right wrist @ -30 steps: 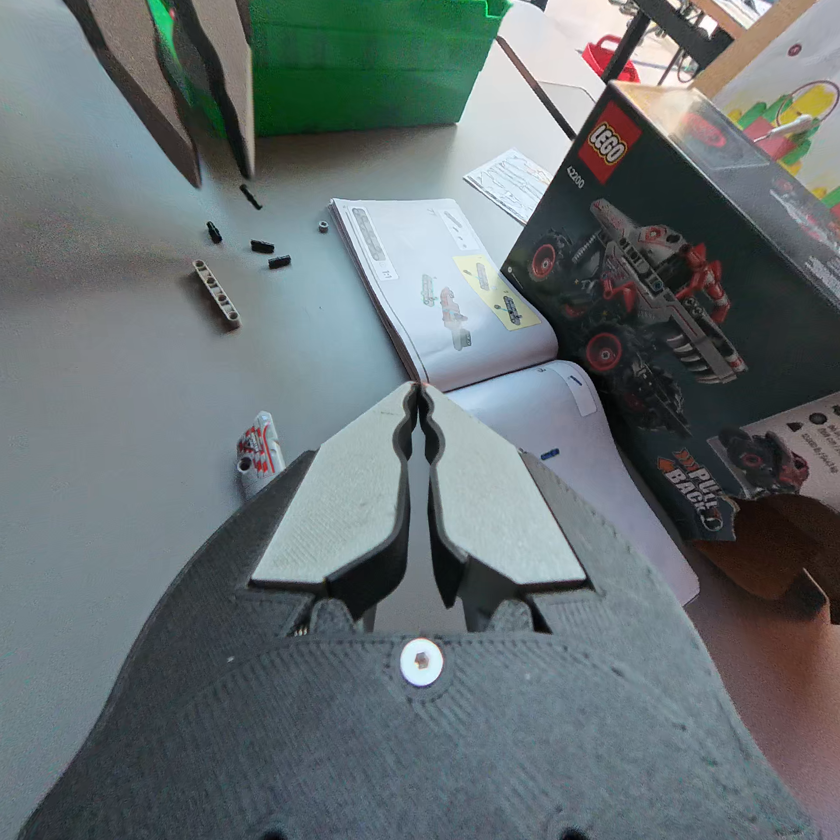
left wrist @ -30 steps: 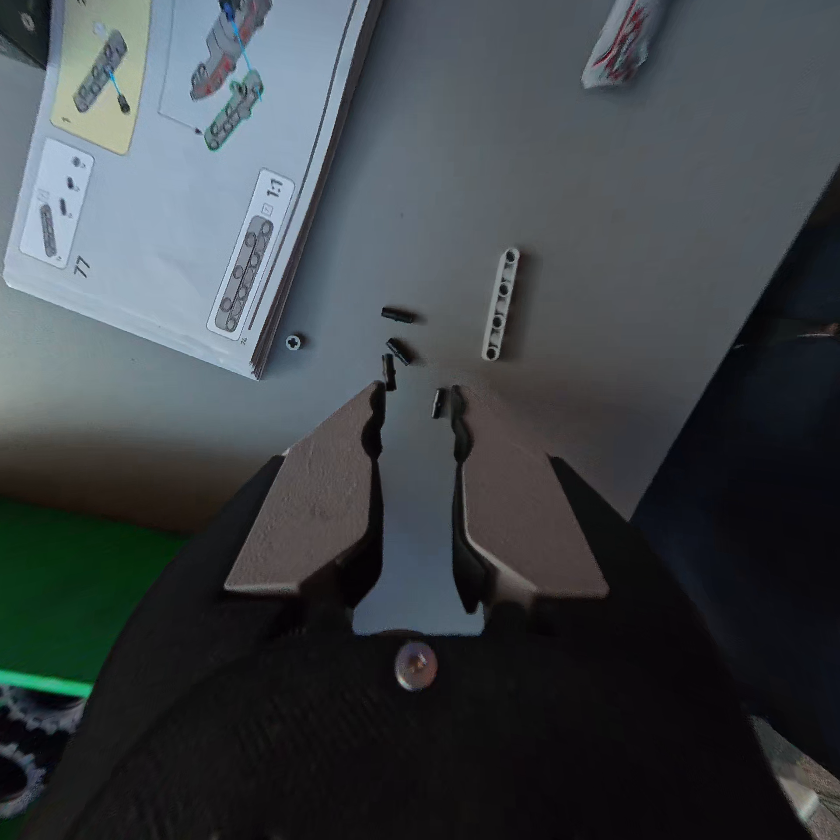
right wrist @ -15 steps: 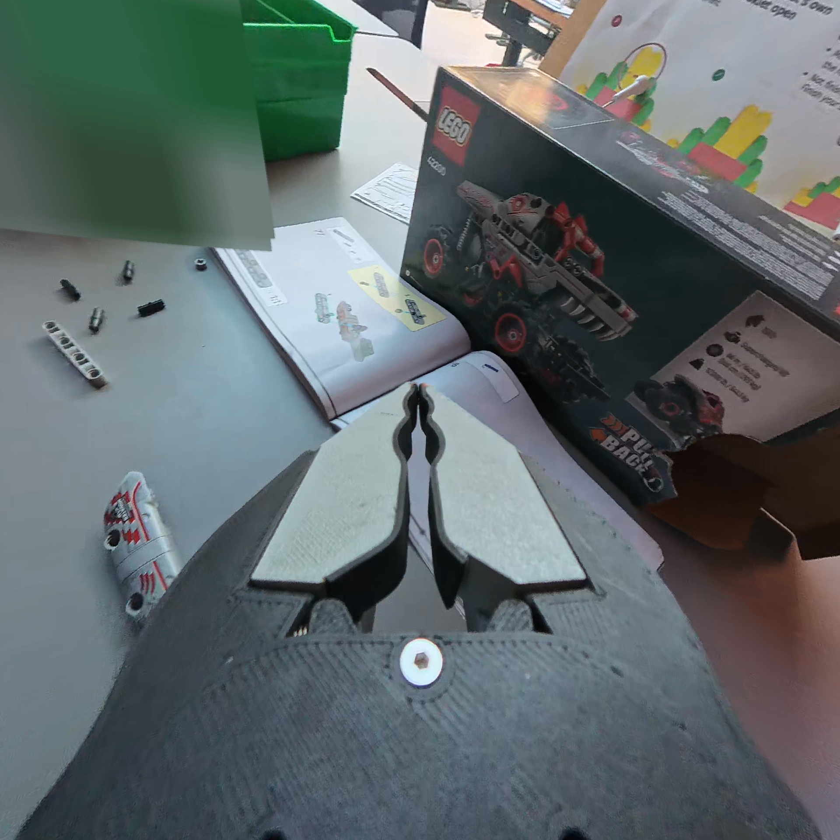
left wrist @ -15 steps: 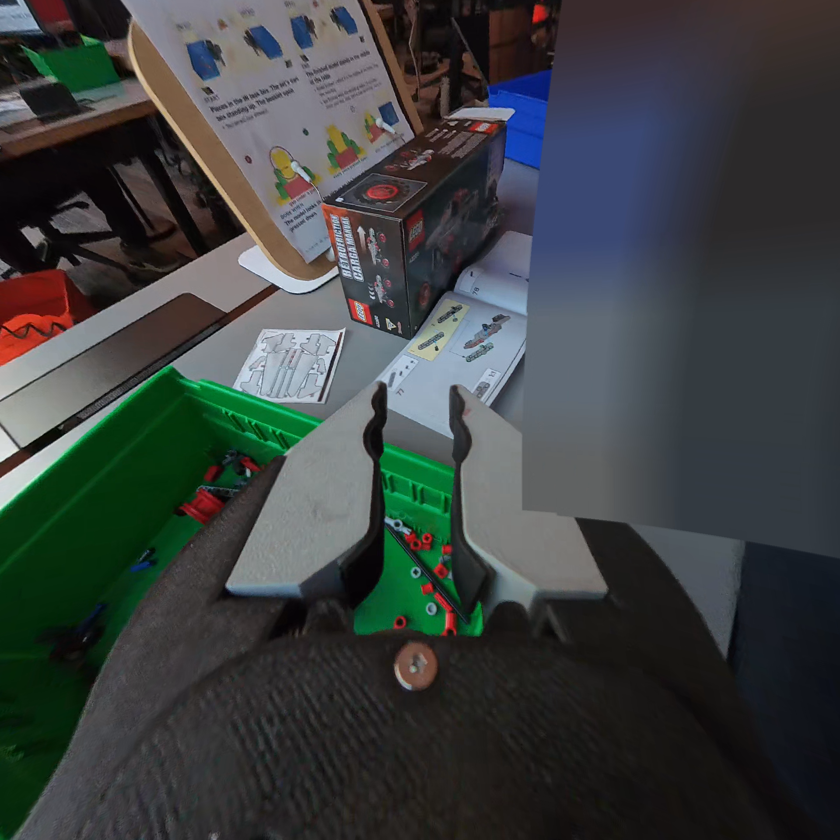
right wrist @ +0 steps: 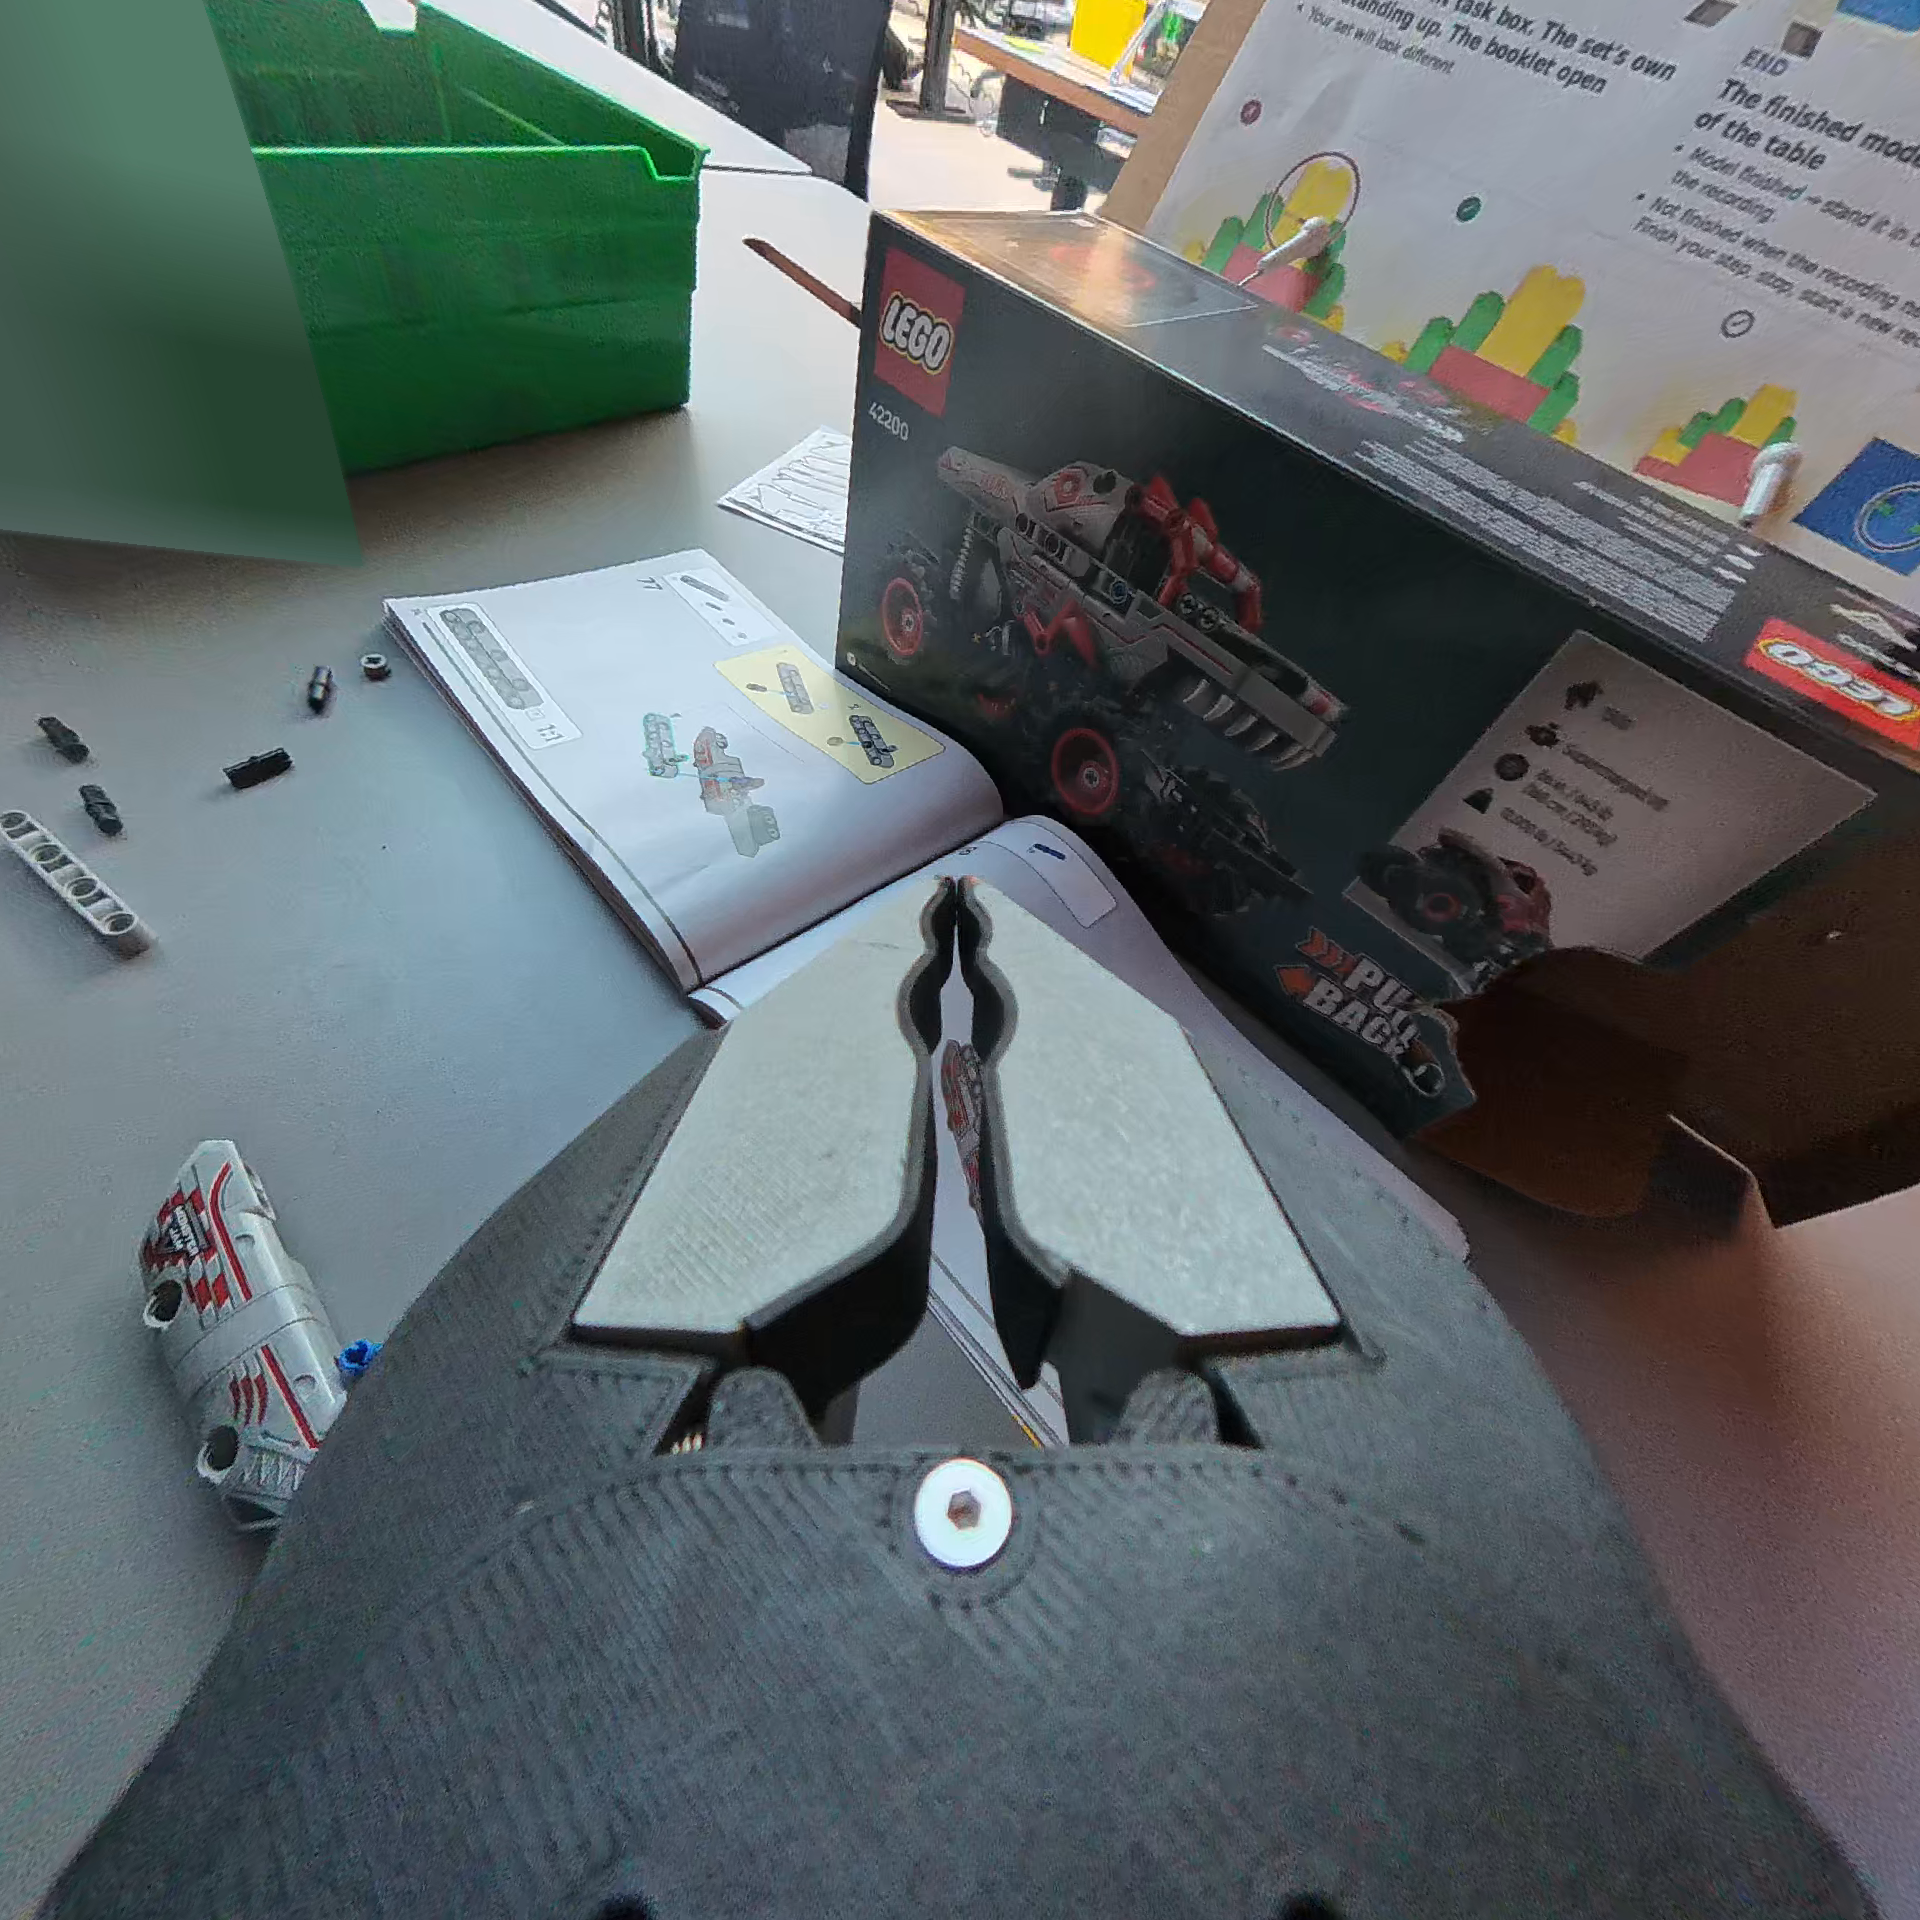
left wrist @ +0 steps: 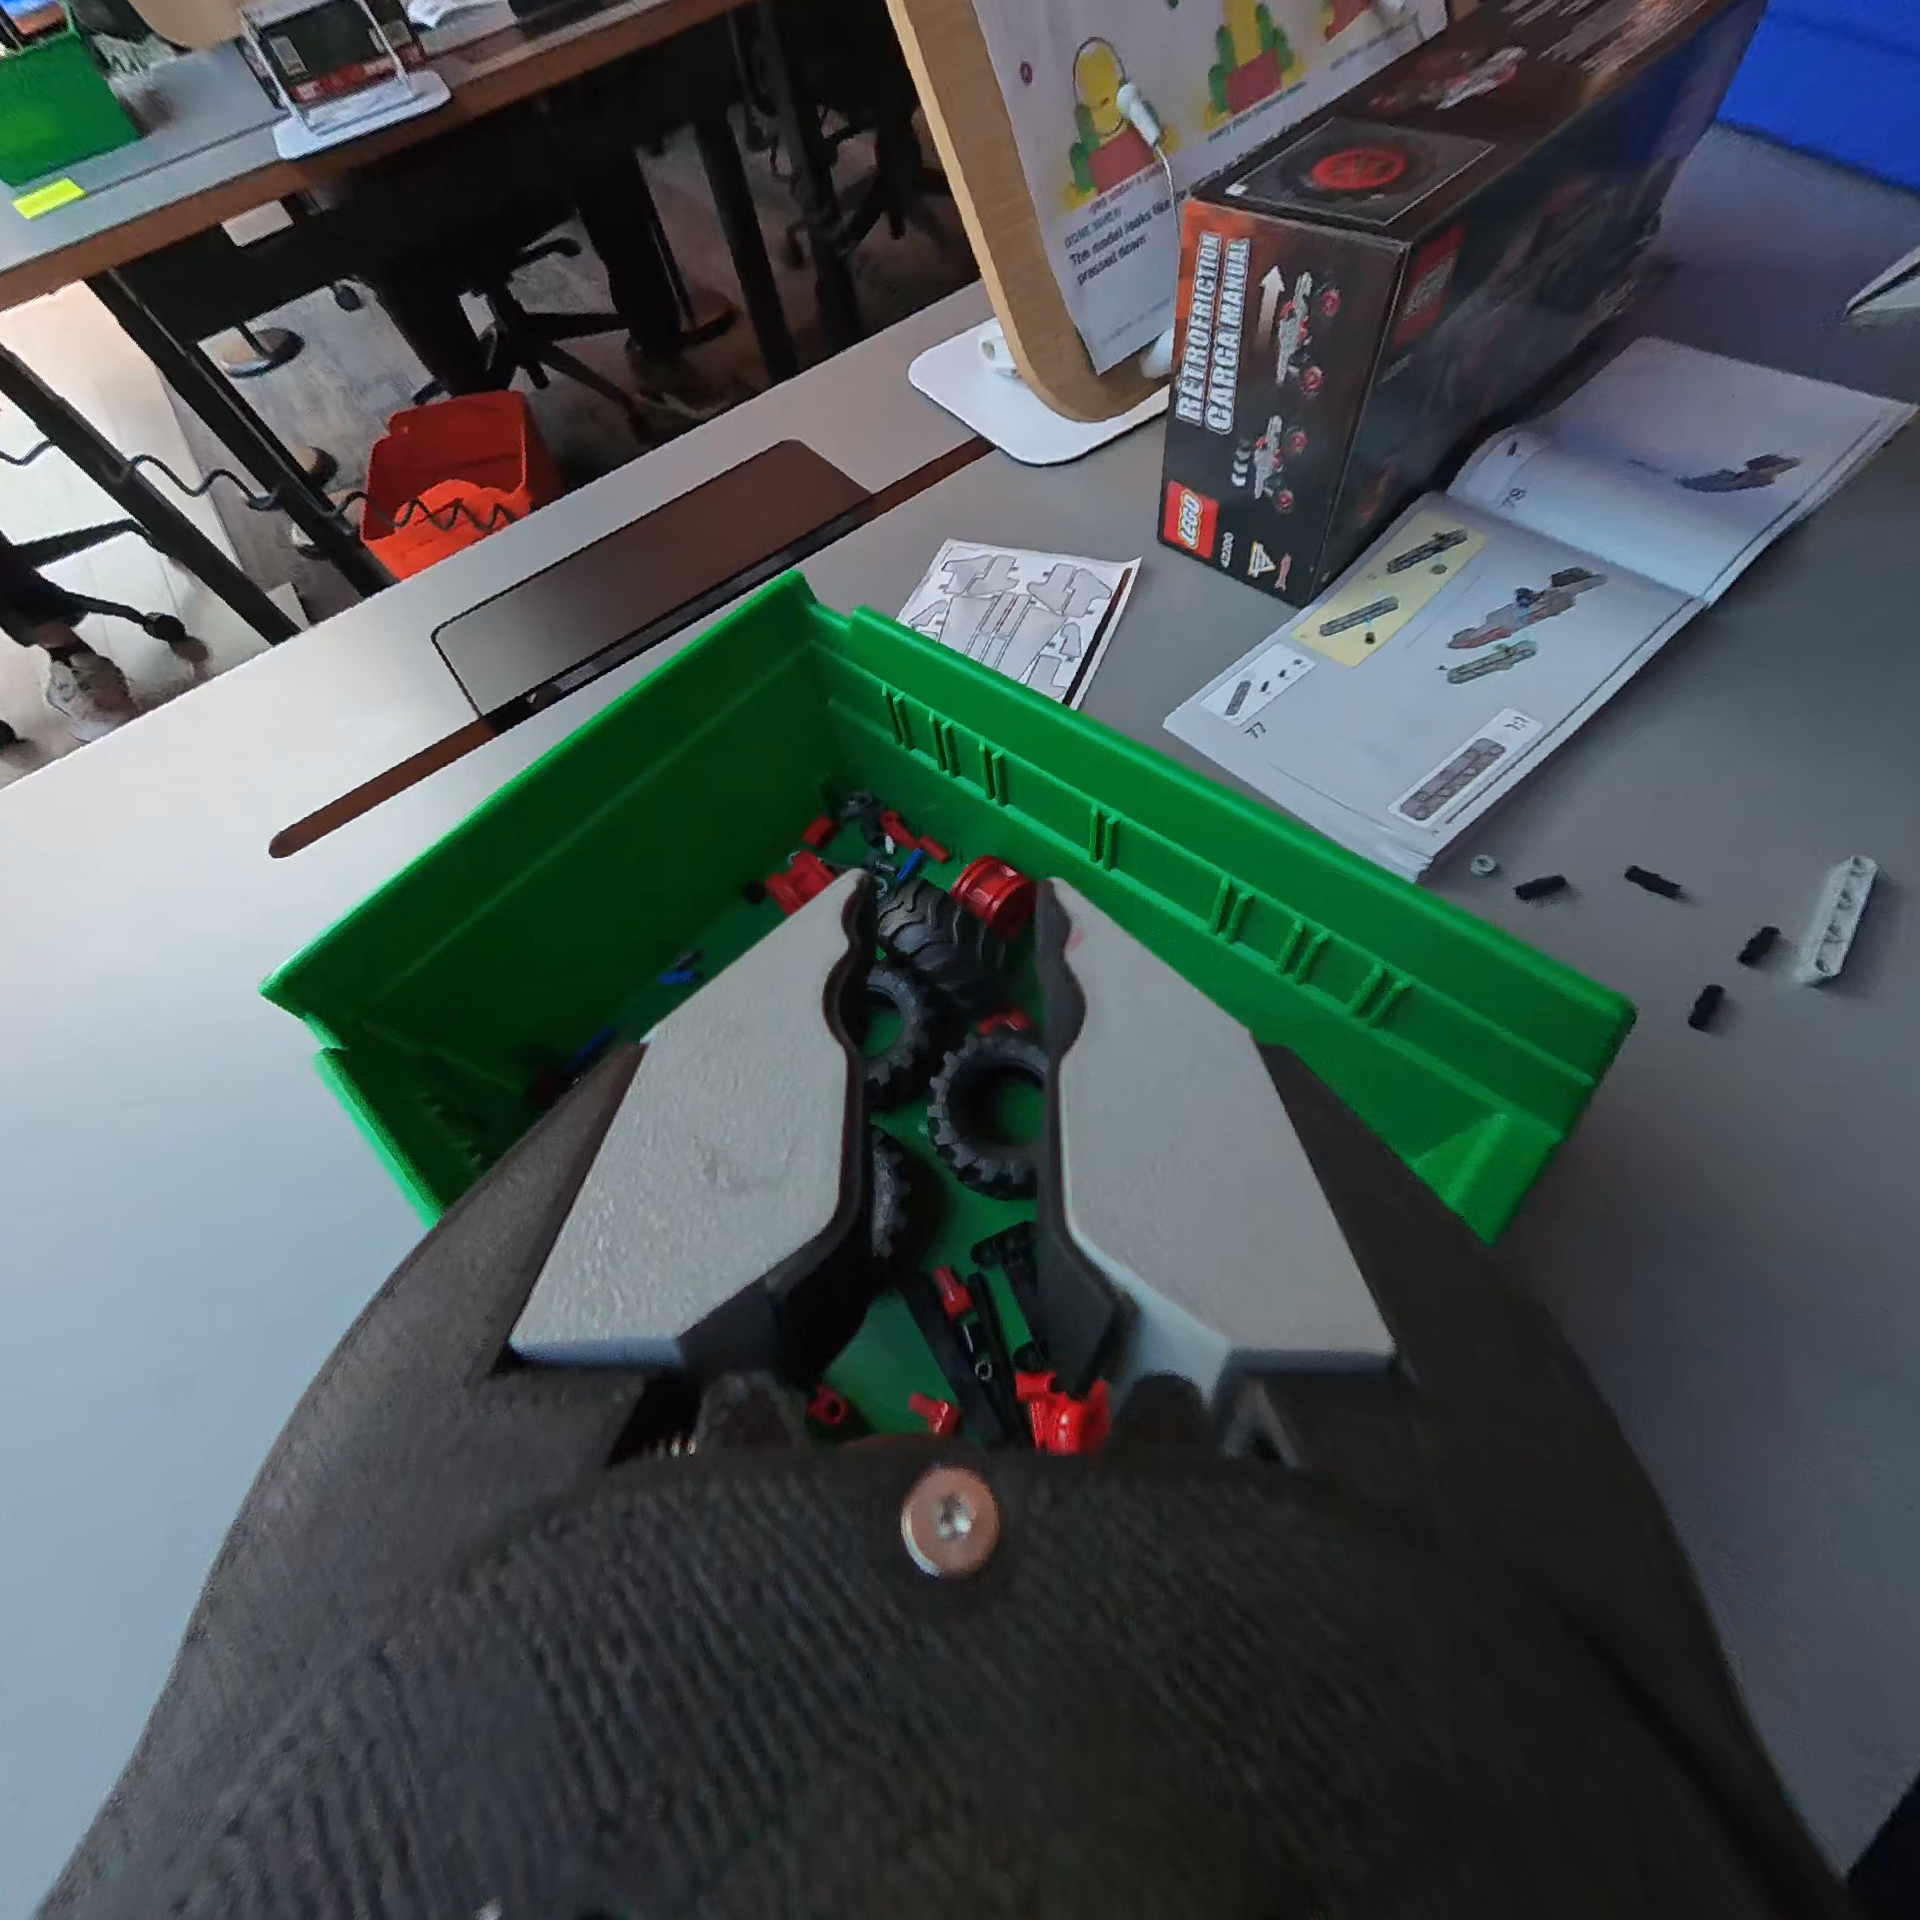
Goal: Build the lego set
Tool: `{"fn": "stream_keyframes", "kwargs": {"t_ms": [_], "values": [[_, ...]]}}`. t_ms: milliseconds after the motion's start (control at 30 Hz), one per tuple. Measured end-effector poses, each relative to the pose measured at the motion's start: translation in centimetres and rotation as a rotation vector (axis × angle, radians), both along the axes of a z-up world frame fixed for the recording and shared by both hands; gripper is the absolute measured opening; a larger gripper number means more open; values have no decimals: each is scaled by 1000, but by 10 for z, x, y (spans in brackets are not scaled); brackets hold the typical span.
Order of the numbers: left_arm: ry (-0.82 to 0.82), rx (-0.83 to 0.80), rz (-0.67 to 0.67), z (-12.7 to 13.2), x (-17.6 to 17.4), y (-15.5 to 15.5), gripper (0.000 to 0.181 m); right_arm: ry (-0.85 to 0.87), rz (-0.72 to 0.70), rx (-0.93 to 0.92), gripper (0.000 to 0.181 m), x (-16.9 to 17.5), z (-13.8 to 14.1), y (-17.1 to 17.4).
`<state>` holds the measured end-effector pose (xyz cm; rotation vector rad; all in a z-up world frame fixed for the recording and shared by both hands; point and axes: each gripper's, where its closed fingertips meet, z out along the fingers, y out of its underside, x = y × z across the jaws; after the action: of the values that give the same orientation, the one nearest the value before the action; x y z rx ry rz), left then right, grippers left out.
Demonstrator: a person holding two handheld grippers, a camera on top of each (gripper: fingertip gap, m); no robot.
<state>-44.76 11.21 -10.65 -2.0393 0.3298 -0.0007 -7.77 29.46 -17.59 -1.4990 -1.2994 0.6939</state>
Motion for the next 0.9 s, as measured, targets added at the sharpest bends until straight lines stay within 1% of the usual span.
{"fn": "stream_keyframes", "kwargs": {"t_ms": [33,200,333,500,600,667,800,833,900], "values": [[1,-14,-7,-3,0,-1,28,4,-4,-4,0,2,0,1],[40,-102,24,-13,-15,-18,28,12,-43,-12,0,11,-4,6],[78,-121,58,-18,-29,-33,28,28,-76,-12,0,14,-3,14],[124,-133,27,-28,-30,-38,28,38,-120,-27,5,18,-7,26],[140,-161,-75,-32,-12,-36,27,37,-150,-30,5,21,-10,33],[175,-236,-158,-41,3,-35,23,30,-162,-34,6,22,-13,37],[292,-482,-312,-78,24,-43,21,-6,-181,-37,5,23,-21,42],[344,-528,-314,-86,20,-44,18,-13,-182,-36,5,24,-23,42],[455,-534,-229,-89,-2,-36,17,-21,-184,-33,5,24,-24,43]]}}
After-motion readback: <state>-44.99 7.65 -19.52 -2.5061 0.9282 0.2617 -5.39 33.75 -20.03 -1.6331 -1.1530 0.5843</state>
